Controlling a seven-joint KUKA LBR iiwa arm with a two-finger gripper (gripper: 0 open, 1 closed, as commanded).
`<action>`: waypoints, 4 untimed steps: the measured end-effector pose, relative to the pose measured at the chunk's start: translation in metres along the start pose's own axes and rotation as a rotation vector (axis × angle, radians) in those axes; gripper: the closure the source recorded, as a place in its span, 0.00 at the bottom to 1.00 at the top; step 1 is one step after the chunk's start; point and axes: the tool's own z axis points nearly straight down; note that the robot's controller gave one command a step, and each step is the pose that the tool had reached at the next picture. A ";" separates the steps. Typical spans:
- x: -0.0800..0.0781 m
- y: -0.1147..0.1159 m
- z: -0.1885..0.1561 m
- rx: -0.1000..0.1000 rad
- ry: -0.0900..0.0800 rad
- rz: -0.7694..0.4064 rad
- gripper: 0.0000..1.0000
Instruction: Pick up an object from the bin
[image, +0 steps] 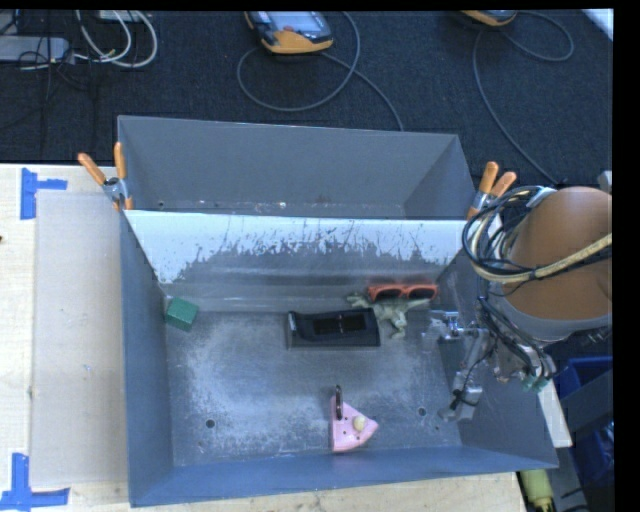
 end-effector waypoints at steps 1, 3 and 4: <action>-0.036 0.020 0.028 0.001 0.000 -0.042 0.00; -0.111 0.075 0.056 0.000 -0.002 -0.112 0.00; -0.116 0.079 0.092 -0.001 -0.003 -0.017 0.00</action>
Offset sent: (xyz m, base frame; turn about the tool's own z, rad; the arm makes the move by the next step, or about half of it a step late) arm 0.0767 0.0723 -0.0456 -0.0628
